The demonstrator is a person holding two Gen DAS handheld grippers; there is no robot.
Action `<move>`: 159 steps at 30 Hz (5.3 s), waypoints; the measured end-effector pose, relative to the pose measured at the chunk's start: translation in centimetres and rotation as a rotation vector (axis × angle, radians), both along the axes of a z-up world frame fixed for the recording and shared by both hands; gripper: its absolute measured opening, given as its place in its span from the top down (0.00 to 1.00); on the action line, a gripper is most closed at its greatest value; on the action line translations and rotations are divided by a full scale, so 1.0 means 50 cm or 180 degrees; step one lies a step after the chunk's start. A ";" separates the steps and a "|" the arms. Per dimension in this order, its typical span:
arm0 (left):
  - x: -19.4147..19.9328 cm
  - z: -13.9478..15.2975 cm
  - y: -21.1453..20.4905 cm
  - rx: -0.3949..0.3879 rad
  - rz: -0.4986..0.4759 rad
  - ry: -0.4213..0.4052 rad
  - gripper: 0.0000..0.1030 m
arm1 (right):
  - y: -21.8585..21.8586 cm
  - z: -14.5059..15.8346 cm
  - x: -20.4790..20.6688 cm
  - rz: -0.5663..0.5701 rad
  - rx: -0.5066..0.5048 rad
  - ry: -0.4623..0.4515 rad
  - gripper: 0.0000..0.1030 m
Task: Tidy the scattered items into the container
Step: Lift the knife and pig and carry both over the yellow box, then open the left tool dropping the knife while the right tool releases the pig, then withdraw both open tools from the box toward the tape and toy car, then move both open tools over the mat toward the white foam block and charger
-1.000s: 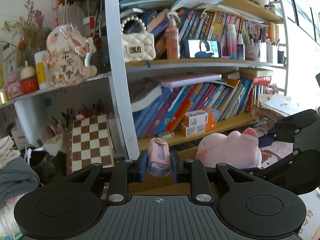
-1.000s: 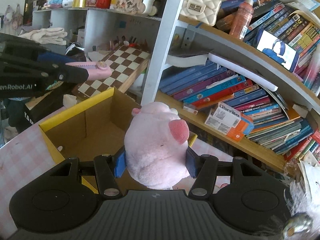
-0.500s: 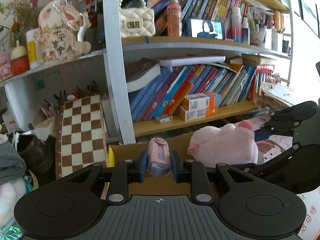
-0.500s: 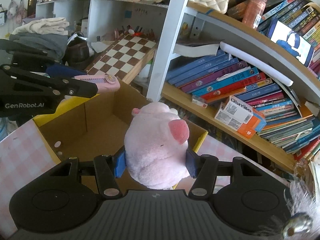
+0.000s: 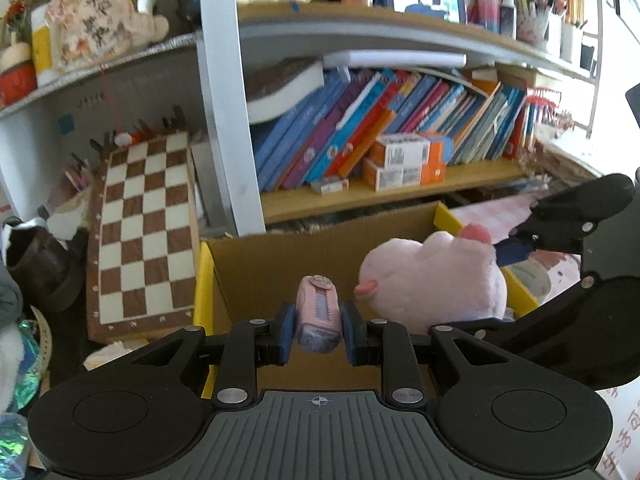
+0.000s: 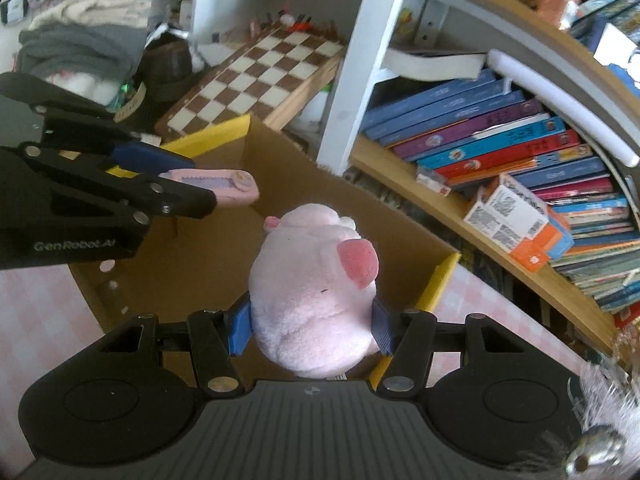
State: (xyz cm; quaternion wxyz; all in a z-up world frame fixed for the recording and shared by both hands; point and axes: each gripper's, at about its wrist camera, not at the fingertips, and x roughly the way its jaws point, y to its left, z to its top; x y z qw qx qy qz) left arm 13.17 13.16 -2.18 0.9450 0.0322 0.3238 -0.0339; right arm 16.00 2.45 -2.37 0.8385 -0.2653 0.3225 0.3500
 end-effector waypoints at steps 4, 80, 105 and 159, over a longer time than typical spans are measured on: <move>0.014 -0.019 0.001 0.0026 -0.0020 0.0097 0.77 | 0.017 -0.020 0.013 0.0092 -0.0099 0.0052 0.46; -0.029 0.018 -0.008 0.0138 0.0168 0.0078 0.37 | 0.006 -0.006 -0.005 0.0053 -0.0108 0.0142 0.22; -0.150 0.078 -0.070 0.0095 -0.0019 -0.0167 0.32 | -0.138 0.071 -0.136 -0.0500 0.0309 0.0025 0.21; -0.154 0.044 -0.326 0.0368 -0.0310 0.0284 0.32 | -0.389 -0.001 -0.151 -0.1147 0.0551 0.0225 0.18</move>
